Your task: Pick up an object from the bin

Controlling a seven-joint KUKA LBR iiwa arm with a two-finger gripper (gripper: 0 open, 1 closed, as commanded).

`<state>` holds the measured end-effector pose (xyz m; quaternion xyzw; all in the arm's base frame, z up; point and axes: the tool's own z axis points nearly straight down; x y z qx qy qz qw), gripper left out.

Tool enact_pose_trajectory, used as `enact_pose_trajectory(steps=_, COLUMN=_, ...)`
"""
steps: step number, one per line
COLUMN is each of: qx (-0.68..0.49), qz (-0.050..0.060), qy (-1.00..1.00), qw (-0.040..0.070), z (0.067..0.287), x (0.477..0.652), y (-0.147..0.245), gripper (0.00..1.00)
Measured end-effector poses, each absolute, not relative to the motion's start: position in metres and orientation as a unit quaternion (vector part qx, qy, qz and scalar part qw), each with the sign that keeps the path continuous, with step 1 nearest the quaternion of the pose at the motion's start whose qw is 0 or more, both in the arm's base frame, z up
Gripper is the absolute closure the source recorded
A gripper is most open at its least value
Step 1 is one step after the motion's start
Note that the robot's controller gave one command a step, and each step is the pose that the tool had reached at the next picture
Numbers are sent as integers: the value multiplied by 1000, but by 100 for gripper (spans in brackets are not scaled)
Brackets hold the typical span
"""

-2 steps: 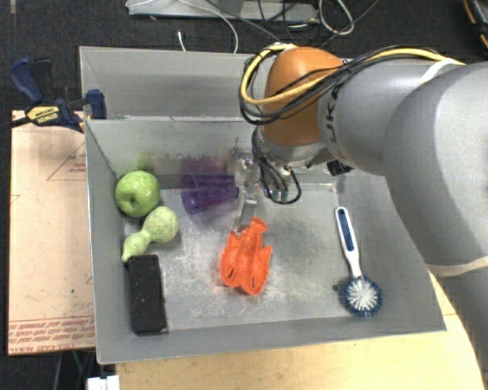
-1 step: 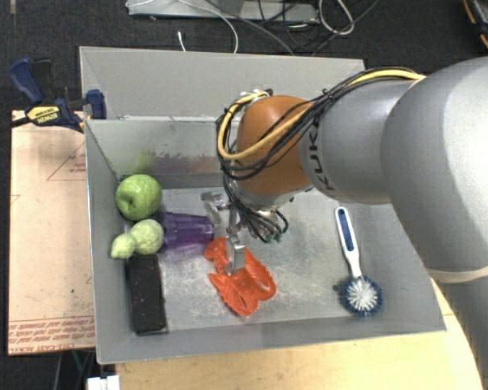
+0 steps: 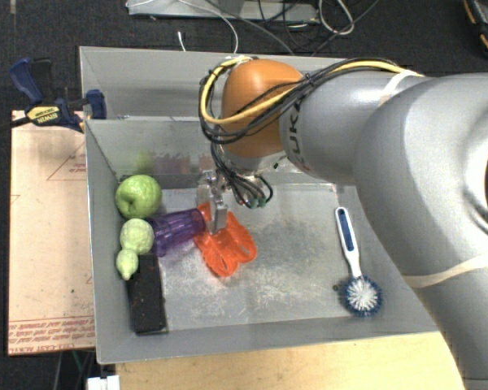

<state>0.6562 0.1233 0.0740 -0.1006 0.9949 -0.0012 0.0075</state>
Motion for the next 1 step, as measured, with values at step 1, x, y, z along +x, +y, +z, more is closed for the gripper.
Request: enact_pose_trajectory(steps=1, qx=-101, qz=-1, qy=995, qw=7, z=74, x=656, y=123, gripper=100)
